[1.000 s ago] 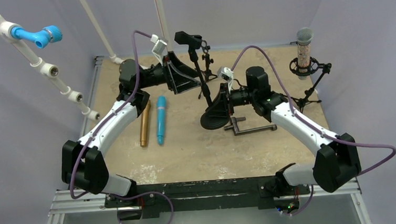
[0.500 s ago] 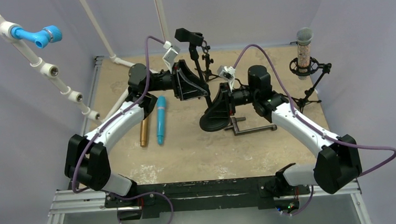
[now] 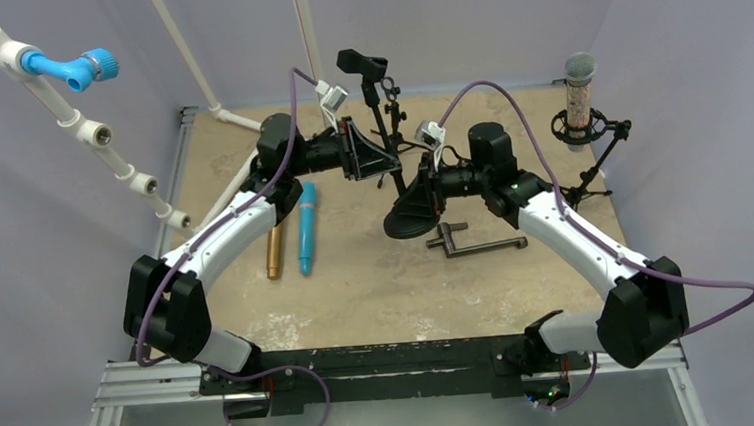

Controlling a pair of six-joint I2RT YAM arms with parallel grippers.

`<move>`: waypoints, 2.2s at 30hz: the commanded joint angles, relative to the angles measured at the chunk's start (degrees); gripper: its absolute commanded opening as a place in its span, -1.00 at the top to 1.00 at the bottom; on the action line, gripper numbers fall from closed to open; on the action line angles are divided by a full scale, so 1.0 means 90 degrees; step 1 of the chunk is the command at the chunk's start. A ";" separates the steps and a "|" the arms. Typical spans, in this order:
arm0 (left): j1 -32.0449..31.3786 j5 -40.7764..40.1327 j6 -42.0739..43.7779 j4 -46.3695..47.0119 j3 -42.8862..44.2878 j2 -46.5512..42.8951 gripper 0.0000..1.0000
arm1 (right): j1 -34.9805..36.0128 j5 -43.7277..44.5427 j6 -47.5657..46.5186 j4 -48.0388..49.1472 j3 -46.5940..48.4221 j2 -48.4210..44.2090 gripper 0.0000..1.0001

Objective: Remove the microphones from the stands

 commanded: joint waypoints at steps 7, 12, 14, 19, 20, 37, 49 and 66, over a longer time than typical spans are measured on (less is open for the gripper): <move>-0.0135 -0.2561 0.0229 -0.4387 0.1924 -0.0115 0.32 | 0.0017 0.2225 -0.0829 -0.0764 0.0857 -0.0040 1.00; -0.0140 -0.2005 0.0823 -0.4001 0.1882 -0.0252 -0.34 | 0.0019 0.2057 -0.0831 -0.0729 0.0758 -0.0134 1.00; -0.0134 -0.1587 0.1238 -0.3669 0.1729 -0.0347 -0.44 | -0.0002 0.1869 -0.0832 -0.0698 0.0735 -0.0175 1.00; -0.0125 -0.0303 0.2384 -0.2989 0.1348 -0.0518 -0.53 | -0.0111 0.0621 -0.0569 -0.0221 0.0472 -0.0321 1.00; -0.0116 -0.0100 0.2639 -0.2981 0.1312 -0.0536 -0.54 | -0.0127 0.0339 -0.0460 -0.0105 0.0423 -0.0341 1.00; 0.0144 0.1657 0.2444 -0.0160 0.0551 -0.0353 -0.42 | -0.0160 -0.1873 0.0865 0.1428 -0.0071 -0.0324 1.00; 0.0012 0.1472 0.0318 0.1802 0.0434 0.0205 0.55 | -0.0163 -0.1398 0.0563 0.1134 -0.0087 -0.0348 1.00; -0.0435 -0.2526 0.1232 -0.3649 0.0987 -0.0895 -0.21 | -0.0165 0.1391 -0.0552 -0.0158 0.0222 -0.0338 1.00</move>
